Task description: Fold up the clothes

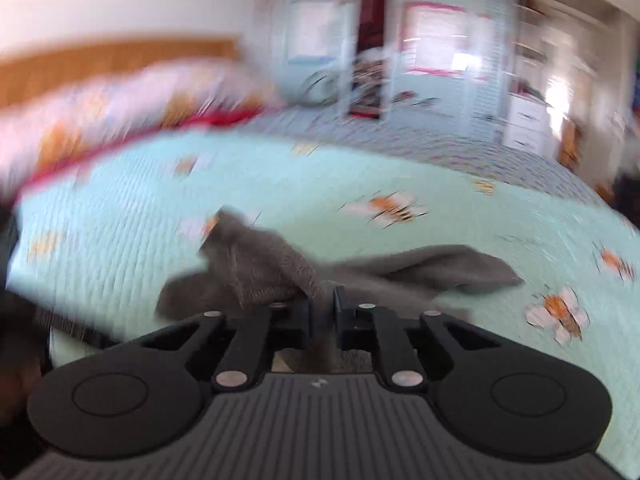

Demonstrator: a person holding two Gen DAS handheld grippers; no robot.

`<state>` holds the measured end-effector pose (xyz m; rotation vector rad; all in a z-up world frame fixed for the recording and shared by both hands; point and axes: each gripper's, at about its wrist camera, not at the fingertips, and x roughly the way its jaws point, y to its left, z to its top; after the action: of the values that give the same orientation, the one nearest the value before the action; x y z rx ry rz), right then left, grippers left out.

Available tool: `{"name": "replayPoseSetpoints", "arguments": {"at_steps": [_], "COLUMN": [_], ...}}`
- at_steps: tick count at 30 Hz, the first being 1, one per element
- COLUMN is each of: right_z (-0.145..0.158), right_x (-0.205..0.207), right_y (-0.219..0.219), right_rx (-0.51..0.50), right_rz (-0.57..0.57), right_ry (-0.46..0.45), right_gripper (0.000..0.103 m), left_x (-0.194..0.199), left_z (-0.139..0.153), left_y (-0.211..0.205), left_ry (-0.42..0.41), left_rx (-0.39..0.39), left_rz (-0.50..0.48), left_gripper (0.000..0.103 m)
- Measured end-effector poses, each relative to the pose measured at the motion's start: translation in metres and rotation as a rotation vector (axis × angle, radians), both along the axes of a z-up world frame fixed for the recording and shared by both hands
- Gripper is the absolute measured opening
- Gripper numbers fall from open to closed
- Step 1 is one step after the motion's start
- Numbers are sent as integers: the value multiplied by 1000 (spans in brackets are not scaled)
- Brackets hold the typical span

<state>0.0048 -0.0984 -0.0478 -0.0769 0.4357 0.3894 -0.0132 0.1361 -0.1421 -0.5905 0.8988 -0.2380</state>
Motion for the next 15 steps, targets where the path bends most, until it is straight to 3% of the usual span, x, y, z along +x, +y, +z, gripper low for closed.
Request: {"name": "replayPoseSetpoints", "arguments": {"at_steps": [4, 8, 10, 11, 12, 14, 15], "right_z": [33, 40, 38, 34, 30, 15, 6], "right_x": [10, 9, -5, -11, -18, -21, -18], "right_y": [-90, -173, -189, -188, -180, -154, -137], "right_rx": [188, 233, 273, 281, 284, 277, 260], "right_rz": [-301, -640, -672, -635, -578, -399, -324], "right_ry": [-57, -55, -65, -71, -67, 0, 38], "right_gripper": [9, 15, 18, 27, 34, 62, 64], "left_x": [2, 9, 13, 14, 16, 18, 18], "left_z": [-1, -1, 0, -1, -2, -3, -3], "left_y": [-9, -22, -28, -30, -33, -39, -42], "left_ry": [-13, -25, -23, -20, -14, -3, 0], "left_rx": [-2, 3, 9, 12, 15, 19, 19], "left_rz": [-26, -50, -59, -65, -71, -82, -88], "left_gripper": [87, 87, 87, 87, 87, 87, 87]}}
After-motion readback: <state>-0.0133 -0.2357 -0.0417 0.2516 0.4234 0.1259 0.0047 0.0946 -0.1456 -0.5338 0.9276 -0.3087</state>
